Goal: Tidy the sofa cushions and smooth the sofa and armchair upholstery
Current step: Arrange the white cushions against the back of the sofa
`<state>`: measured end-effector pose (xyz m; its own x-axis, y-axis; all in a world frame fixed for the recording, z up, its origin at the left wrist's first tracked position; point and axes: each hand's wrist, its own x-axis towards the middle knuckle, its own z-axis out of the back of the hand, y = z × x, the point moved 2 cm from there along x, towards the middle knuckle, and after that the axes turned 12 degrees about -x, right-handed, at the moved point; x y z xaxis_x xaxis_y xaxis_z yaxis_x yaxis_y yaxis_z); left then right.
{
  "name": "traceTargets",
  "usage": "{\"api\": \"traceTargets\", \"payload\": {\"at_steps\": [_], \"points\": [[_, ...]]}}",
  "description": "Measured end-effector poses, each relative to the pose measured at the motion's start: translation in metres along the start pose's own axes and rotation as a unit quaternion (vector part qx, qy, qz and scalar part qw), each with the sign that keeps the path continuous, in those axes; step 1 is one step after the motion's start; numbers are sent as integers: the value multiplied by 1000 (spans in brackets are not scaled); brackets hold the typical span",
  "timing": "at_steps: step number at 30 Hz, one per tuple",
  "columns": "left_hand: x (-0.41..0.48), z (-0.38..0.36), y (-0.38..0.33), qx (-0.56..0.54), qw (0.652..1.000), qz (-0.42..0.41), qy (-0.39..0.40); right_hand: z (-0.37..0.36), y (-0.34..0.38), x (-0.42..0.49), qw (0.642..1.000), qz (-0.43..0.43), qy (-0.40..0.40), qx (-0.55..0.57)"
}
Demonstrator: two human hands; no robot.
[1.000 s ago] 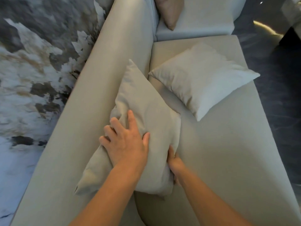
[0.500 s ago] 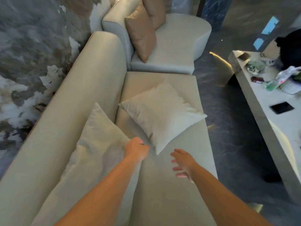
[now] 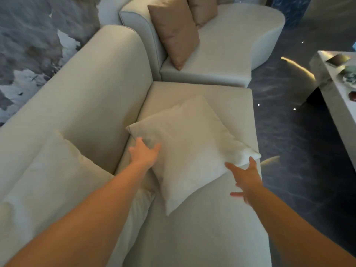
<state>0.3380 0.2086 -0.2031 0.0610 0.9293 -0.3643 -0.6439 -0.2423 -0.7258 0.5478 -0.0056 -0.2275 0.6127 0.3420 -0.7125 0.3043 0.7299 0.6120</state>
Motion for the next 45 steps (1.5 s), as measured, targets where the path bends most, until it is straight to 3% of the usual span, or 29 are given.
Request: {"api": "traceTargets", "payload": {"at_steps": [3,6,13,16,19,23,25,28,31,35,42,45], "points": [[30,1,-27,99,991,-88,3,-20,-1,8,990,-65,114,48],[63,-13,-54,175,971,-159,46,-59,-5,10,979,-66,180,72],[116,-63,-66,283,949,-85,108,-99,-22,43,960,-69,185,200],[116,-62,-72,217,961,-160,56,-101,-30,53,953,-75,187,225],[109,-46,-93,220,943,-247,48,-100,-30,56,957,-69,154,238],[85,-16,-139,252,870,-422,-31,-95,17,66,953,-6,98,286],[76,-1,-158,250,838,-473,-101,-105,62,65,951,28,128,281],[80,29,-177,268,826,-471,-158,-143,138,46,948,74,207,230],[98,57,-173,294,853,-392,-179,-193,181,16,940,144,285,118],[121,72,-148,350,895,-254,-108,-245,197,3,929,219,297,-14],[126,94,-133,316,905,-283,-34,-241,178,13,931,254,261,-3],[113,102,-117,328,878,-349,-22,-216,129,20,954,221,197,-40]]}}
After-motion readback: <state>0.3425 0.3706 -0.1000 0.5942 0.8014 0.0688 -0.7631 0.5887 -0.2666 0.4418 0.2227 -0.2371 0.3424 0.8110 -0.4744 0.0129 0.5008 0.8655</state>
